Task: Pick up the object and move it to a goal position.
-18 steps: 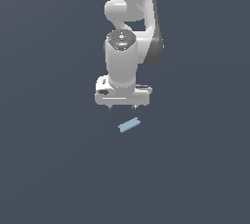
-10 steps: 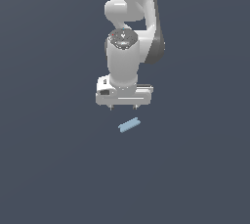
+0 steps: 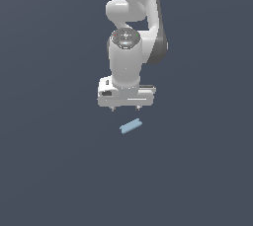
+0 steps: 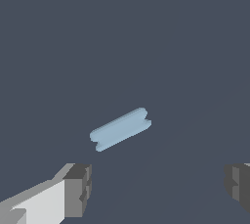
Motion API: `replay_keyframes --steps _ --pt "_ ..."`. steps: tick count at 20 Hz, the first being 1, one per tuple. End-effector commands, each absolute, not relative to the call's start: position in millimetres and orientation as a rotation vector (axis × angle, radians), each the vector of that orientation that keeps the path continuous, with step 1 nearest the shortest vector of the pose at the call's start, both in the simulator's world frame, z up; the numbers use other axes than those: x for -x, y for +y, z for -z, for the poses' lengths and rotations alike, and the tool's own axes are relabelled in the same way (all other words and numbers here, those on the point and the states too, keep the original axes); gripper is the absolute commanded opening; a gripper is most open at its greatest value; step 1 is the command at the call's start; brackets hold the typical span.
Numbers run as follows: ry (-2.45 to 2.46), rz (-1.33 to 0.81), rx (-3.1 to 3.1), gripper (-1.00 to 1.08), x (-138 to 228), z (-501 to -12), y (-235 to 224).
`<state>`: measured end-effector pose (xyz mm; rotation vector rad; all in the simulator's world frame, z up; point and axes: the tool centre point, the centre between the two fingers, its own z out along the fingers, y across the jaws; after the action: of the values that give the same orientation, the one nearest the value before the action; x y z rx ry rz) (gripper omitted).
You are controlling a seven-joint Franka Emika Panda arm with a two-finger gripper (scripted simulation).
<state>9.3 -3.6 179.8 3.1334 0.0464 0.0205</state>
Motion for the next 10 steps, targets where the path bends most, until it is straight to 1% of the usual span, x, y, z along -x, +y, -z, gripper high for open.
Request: replay_keyframes --steps 1,10 --pt "0.020 -0.019 -3.135 1.00 -9 -178 -3" --pt "-0.199 -0.014 -3.137 1.00 -9 -162 2"
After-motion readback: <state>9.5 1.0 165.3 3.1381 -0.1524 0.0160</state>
